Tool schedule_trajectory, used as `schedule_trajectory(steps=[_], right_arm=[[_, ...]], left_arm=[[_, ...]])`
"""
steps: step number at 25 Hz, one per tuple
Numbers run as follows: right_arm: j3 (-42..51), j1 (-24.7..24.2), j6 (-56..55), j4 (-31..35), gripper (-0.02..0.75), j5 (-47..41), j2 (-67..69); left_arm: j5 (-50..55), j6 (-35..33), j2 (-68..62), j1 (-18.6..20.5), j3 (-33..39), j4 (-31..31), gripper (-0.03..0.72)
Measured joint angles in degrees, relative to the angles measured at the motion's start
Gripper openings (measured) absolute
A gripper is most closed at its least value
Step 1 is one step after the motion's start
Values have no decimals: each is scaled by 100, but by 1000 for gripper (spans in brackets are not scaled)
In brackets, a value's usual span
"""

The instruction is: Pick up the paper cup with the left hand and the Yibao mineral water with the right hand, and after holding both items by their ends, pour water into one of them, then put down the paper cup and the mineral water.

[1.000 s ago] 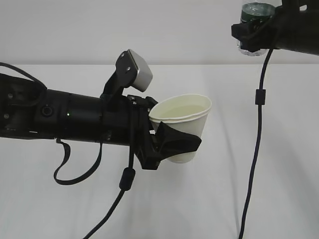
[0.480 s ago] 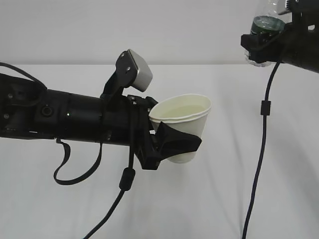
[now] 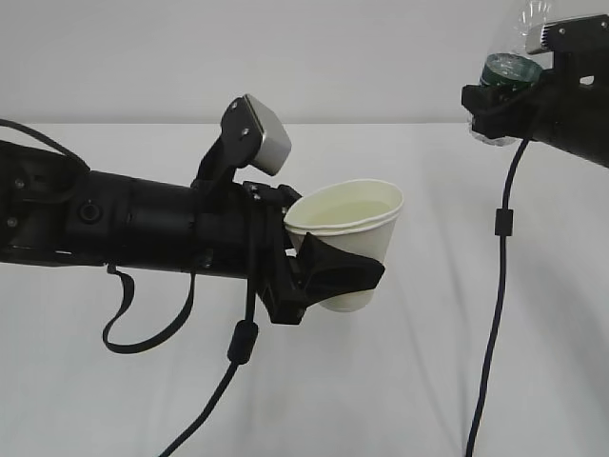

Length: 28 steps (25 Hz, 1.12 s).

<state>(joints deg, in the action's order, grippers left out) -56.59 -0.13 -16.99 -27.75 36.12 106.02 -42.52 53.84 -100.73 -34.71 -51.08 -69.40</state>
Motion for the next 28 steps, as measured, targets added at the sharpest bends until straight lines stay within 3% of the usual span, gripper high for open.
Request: schedule_trajectory(steps=[21,28], right_arm=[[0,-4,1019,1079,459,472,809],[0,-4,1065,1141,458,658,1196]], left_arm=[[0,0,0,0,0,0,419],[0,0,0,0,0,0,419]])
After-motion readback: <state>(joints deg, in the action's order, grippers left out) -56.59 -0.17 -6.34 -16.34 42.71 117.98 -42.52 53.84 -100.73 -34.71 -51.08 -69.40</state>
